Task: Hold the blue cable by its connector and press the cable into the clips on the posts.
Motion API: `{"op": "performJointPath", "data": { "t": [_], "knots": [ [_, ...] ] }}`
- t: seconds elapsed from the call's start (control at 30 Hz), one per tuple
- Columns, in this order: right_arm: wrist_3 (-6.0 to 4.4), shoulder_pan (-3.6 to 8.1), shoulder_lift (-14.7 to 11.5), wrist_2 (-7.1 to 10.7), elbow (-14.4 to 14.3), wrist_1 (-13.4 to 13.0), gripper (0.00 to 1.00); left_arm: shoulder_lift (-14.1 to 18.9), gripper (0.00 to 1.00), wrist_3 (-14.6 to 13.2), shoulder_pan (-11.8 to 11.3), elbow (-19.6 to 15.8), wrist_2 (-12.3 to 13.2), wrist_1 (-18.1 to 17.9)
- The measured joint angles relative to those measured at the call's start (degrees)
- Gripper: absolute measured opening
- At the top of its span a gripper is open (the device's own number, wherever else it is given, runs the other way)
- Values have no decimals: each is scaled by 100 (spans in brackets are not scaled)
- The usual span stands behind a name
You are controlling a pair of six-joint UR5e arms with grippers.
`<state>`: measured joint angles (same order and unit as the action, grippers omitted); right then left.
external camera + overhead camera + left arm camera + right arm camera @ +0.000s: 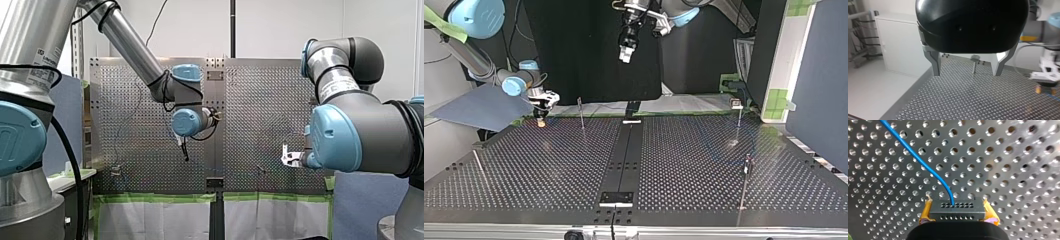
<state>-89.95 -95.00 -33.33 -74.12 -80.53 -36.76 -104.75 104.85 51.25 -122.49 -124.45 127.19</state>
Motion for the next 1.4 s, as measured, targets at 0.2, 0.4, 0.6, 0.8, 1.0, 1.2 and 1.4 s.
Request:
{"op": "performJointPath", "data": {
  "t": [0.2,0.4,0.6,0.8,1.0,1.2,1.4],
  "knots": [
    [7,17,-267,-8,-267,-62,0,-2,100,0,1,-303,-4,3],
    [-78,71,-552,-41,-552,-156,0,1,100,0,1,-573,-2,22],
    [-301,80,-849,-99,-848,-416,0,1,100,-25,1,-872,-22,160],
    [-289,76,-1095,-79,-981,-490,0,2,100,-34,1,-1145,-67,218],
    [-274,79,-1388,-21,-996,-487,0,0,100,-96,-5,-1425,-125,278],
    [-277,60,-1674,18,-1020,-534,0,3,100,-293,-14,-1706,-277,370],
    [-306,24,-2002,36,-1023,-562,0,4,100,-467,-16,-1995,-383,428]
  ]
}}
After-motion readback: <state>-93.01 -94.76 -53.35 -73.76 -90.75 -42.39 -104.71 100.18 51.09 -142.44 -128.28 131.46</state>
